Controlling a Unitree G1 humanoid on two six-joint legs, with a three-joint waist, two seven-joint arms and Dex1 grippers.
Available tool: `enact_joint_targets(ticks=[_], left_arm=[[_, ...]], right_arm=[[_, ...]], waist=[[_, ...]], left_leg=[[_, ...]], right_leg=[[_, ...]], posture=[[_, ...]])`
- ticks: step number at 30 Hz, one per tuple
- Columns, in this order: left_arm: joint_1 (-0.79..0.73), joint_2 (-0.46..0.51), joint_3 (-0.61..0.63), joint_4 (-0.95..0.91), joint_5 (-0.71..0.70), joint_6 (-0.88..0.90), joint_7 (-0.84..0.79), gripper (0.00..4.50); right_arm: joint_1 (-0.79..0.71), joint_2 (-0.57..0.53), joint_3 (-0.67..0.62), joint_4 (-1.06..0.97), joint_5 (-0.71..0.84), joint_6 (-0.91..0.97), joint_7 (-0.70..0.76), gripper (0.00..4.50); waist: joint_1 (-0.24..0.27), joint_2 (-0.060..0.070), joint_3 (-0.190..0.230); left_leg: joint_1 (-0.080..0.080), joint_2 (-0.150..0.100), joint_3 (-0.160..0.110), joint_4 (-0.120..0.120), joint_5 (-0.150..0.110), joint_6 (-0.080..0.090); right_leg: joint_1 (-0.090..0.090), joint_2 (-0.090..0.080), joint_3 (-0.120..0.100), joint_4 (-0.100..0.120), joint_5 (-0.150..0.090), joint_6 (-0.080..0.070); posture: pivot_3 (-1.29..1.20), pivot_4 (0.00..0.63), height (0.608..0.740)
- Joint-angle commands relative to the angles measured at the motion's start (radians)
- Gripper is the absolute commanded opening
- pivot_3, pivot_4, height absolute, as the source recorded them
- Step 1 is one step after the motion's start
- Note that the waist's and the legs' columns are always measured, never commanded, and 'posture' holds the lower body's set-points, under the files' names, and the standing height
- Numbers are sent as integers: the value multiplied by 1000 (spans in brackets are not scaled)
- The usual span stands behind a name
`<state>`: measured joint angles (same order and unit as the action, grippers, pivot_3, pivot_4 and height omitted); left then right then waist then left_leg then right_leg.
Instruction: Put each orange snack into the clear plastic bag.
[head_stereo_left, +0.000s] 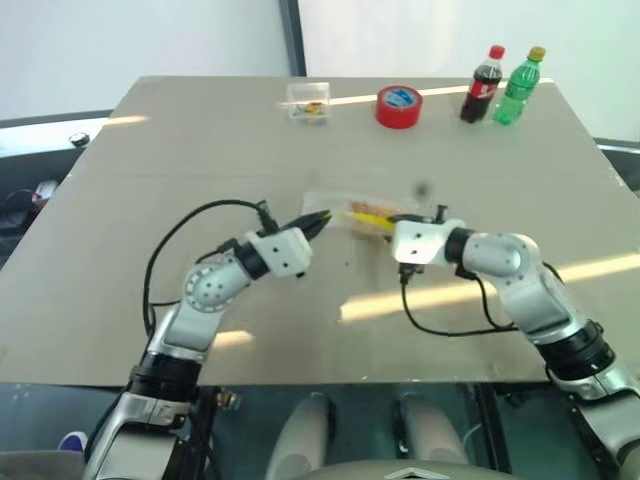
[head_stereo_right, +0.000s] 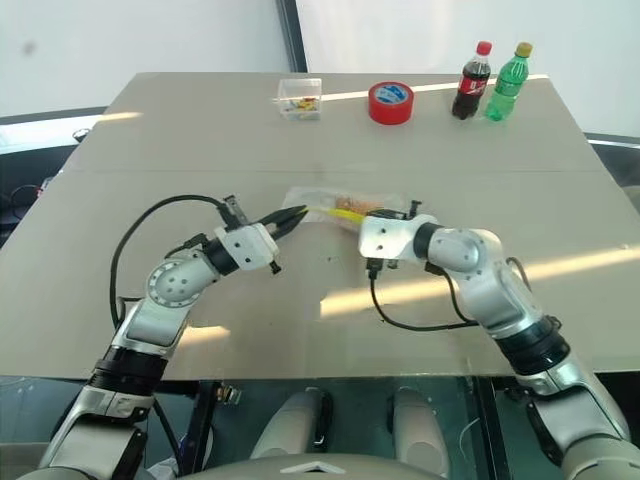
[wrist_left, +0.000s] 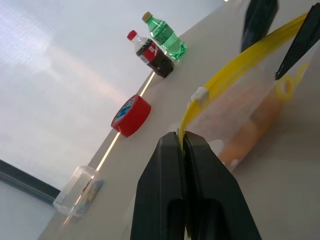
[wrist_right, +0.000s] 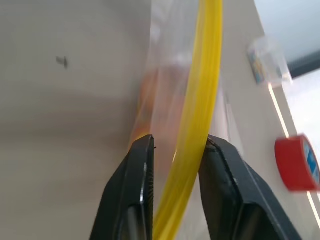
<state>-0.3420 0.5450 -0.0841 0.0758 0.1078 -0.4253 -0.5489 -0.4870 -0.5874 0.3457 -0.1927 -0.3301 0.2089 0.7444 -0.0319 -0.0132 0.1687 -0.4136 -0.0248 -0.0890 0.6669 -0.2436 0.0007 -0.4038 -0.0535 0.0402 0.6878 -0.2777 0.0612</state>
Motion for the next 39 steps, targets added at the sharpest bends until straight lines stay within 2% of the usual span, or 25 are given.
enact_joint_targets(ticks=[1,4,7,10,12,16,20,22,26,36,37,39], left_arm=[[-18,5,46,5,-36,8,16,0],[-21,1,44,5,-33,7,15,0],[-26,-3,32,4,-18,-11,14,0],[-30,-4,22,3,1,-29,16,0],[-34,-4,15,2,17,-45,19,0],[-32,-5,7,-4,37,-60,30,0],[-26,-2,11,-4,43,-58,39,0],[-25,0,13,-6,46,-56,42,0],[-22,4,11,-8,54,-54,49,0],[-33,2,10,-6,65,-55,58,0],[-33,2,9,-5,66,-56,59,0],[-32,2,12,-5,68,-52,64,0]], right_arm=[[22,-36,-74,-42,-2,4,-22,1393],[36,-39,-99,-66,17,12,-21,1393],[15,8,-109,-144,135,95,56,1393],[-21,51,-86,-189,164,139,70,2058],[-44,72,-65,-202,157,162,70,2915],[-62,64,-58,-188,159,171,82,2915],[-10,-49,-114,-148,157,118,108,2915],[-10,-68,-143,-168,190,125,113,2915],[-54,-7,-189,-274,357,263,153,2915],[-165,70,-80,-225,322,250,94,2915],[-168,89,-94,-234,359,271,99,2915],[-168,130,-212,-243,498,367,102,2915]], waist=[[0,0,0],[-4,0,0],[-7,0,0],[-8,0,0],[-7,0,0],[2,0,0],[14,0,0],[17,0,0],[5,0,0],[1,0,0],[0,0,0],[0,0,0]], left_leg=[[0,0,0,0,0,0],[0,0,0,0,0,0],[0,1,0,0,0,0],[0,1,0,0,0,0],[0,0,0,0,0,0],[0,0,0,0,0,0],[0,0,0,0,0,0],[0,0,0,0,0,0],[0,1,1,-1,0,0],[0,0,0,0,0,0],[0,0,0,0,0,0],[0,0,0,0,0,0]], right_leg=[[0,0,0,0,0,0],[0,0,0,0,0,0],[0,1,0,0,0,0],[0,1,0,0,0,0],[0,0,0,0,0,0],[0,0,0,0,0,0],[0,0,0,0,0,0],[0,0,0,-1,0,0],[0,1,0,0,0,0],[0,0,-1,0,0,0],[0,0,0,0,0,0],[0,0,0,0,0,0]], posture=[[0,150,740],[0,150,740],[0,150,740],[0,150,740],[0,150,740],[0,150,740],[0,150,740],[0,150,740],[0,150,740],[0,150,740],[0,150,740],[0,150,740]])
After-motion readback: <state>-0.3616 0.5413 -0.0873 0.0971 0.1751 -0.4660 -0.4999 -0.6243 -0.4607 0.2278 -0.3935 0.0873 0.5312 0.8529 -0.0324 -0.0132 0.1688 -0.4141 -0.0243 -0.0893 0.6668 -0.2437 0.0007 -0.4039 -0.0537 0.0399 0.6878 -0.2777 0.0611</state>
